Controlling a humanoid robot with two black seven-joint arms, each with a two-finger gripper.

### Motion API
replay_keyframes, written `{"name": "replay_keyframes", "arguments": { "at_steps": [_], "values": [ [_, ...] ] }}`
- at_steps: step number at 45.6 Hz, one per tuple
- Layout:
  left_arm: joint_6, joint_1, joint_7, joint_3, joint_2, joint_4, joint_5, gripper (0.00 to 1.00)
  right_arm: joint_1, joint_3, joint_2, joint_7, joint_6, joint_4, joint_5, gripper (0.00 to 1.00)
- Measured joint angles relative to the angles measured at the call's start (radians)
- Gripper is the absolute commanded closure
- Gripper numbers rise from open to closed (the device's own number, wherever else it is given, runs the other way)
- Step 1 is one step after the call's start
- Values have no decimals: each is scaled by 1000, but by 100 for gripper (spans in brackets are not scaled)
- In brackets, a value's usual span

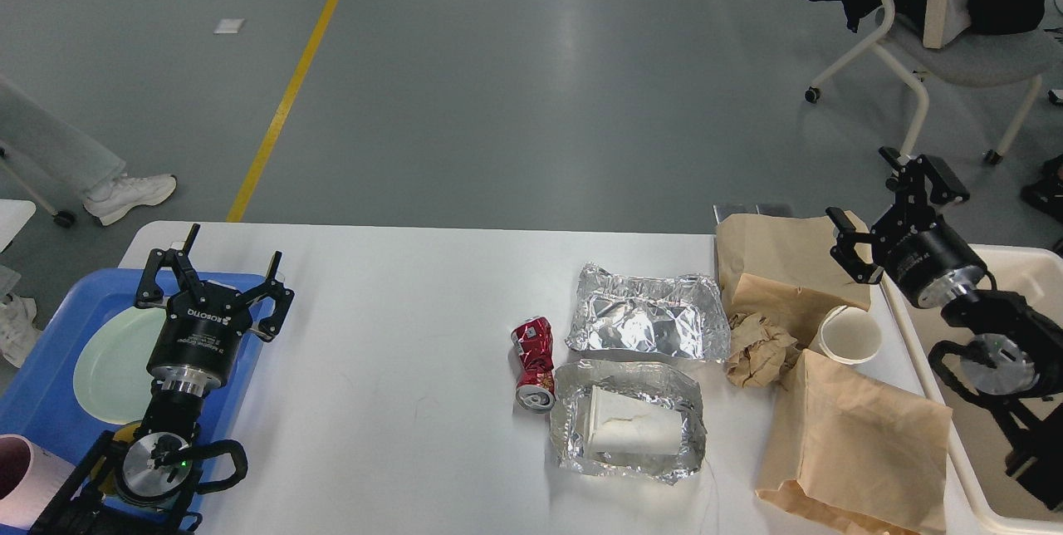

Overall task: Tidy desktop
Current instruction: 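Lift the right gripper up and away from the paper bag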

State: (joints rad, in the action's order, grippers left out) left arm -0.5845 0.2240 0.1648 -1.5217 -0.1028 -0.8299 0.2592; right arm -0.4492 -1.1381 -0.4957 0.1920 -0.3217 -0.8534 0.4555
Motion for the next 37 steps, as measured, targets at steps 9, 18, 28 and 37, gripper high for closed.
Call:
{"name": "replay_keyframes", "arguments": {
  "at_steps": [9, 18, 28, 37],
  "values": [
    [0, 0, 0, 0, 0, 0, 0, 4, -338, 635, -224, 0, -6, 6, -98, 0],
    [0, 0, 0, 0, 0, 0, 0, 4, -834, 1419, -243, -3, -11, 9, -113, 0],
    [0, 0, -1, 0, 0, 0, 0, 4, -1301, 2182, 32, -6, -172, -42, -135, 0],
    [0, 0, -1, 0, 0, 0, 0, 4, -1645, 2436, 280, -16, -531, -232, -182, 0]
  ]
}}
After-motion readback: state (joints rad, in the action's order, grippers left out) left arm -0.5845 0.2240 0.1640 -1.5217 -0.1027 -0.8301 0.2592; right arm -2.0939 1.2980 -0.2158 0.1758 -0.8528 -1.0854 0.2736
